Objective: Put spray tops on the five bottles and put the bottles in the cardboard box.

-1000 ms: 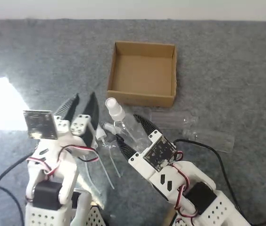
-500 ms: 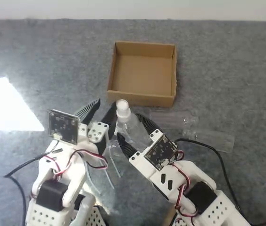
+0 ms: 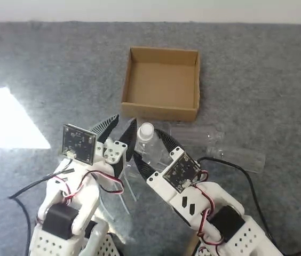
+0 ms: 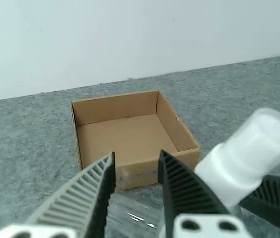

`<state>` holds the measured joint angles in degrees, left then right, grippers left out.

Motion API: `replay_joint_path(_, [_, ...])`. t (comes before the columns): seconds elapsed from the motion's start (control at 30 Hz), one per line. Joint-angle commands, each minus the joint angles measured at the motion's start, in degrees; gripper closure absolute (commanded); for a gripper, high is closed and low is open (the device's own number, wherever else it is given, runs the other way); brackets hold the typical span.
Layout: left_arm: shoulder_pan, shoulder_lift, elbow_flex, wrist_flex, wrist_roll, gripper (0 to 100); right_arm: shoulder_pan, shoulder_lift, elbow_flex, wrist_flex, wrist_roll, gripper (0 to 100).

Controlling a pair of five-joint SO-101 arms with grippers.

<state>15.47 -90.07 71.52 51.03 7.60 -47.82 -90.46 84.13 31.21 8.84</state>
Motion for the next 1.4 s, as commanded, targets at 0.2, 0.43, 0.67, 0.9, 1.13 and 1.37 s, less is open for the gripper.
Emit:
replay_joint_path(0.2, [3.43,-0.26,-1.19,0.62,-0.53,87,0.48,-1.36,-1.05,-1.10,1.41,85.5])
replay_joint_path(0.43, [3.08,-0.26,-1.19,0.70,-0.53,87,1.10,-1.36,-1.05,-0.48,1.41,85.5])
replay_joint_path(0.67, [-4.40,-0.35,-4.09,0.62,-0.44,87,1.10,-1.36,-1.05,0.13,1.41,85.5])
replay_joint_path(0.9, [-13.01,-0.35,-5.14,0.62,-0.44,87,4.18,-1.36,-1.05,0.13,0.97,85.5])
replay_joint_path(1.13, [-26.29,-0.35,-1.19,0.62,-0.18,87,6.64,-1.36,-1.41,0.13,0.88,85.5])
replay_joint_path(1.37, [-31.47,-0.35,6.20,0.26,0.00,87,7.96,-0.84,-3.78,0.13,0.88,85.5])
